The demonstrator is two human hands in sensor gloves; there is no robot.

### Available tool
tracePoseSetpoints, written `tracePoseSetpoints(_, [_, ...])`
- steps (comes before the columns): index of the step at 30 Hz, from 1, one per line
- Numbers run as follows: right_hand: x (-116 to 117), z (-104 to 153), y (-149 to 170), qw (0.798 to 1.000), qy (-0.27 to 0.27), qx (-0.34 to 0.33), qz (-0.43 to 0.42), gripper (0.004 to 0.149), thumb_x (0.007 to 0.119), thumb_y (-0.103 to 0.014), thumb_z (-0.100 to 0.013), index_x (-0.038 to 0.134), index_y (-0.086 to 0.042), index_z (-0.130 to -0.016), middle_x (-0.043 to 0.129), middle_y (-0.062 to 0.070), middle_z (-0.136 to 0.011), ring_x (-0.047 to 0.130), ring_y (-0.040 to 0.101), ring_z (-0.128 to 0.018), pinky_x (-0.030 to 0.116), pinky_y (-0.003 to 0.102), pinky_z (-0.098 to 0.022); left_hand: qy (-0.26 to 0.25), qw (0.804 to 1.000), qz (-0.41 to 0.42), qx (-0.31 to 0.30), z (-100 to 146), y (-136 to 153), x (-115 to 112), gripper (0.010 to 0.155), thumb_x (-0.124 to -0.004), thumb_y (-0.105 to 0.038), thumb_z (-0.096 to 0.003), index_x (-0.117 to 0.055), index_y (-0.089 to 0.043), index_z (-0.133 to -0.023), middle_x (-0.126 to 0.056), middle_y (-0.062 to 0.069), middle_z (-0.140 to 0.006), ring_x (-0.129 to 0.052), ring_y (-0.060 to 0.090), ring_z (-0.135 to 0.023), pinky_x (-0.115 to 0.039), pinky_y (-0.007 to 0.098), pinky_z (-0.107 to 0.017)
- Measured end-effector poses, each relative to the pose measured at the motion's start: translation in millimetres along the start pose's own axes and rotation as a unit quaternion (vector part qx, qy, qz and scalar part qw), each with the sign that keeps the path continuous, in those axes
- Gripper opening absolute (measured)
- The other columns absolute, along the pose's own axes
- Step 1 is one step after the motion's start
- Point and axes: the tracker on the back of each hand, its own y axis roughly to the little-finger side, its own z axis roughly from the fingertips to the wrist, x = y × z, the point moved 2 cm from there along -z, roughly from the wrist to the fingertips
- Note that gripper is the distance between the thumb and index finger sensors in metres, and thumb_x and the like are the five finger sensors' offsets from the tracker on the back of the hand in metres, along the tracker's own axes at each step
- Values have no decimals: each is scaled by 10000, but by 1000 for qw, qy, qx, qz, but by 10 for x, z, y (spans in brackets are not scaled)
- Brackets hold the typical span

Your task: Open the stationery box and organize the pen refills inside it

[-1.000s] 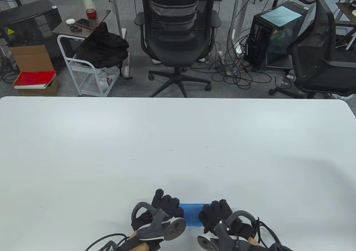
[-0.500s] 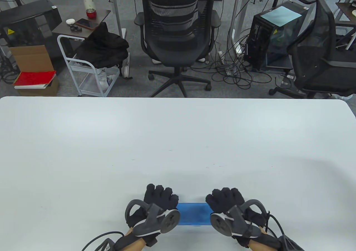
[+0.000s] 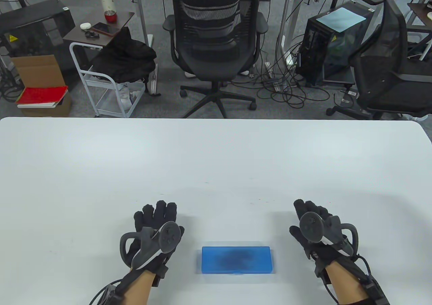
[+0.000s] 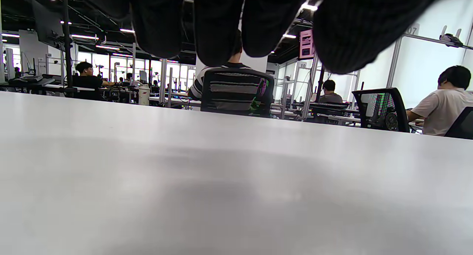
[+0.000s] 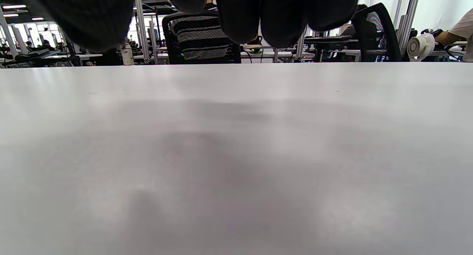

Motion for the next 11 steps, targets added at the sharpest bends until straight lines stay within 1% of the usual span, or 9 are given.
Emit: tracePoseSetpoints(11, [41, 20, -132, 1000, -7, -20, 9, 816, 758, -542, -470, 480, -202, -1158, 602, 239, -1191, 670, 523, -1029, 599, 630, -742, -3, 1000, -1, -15, 55, -84, 32, 734, -719, -544, -553, -541, -208, -1181, -591, 134, -1242, -644, 540, -1100, -485, 695, -784])
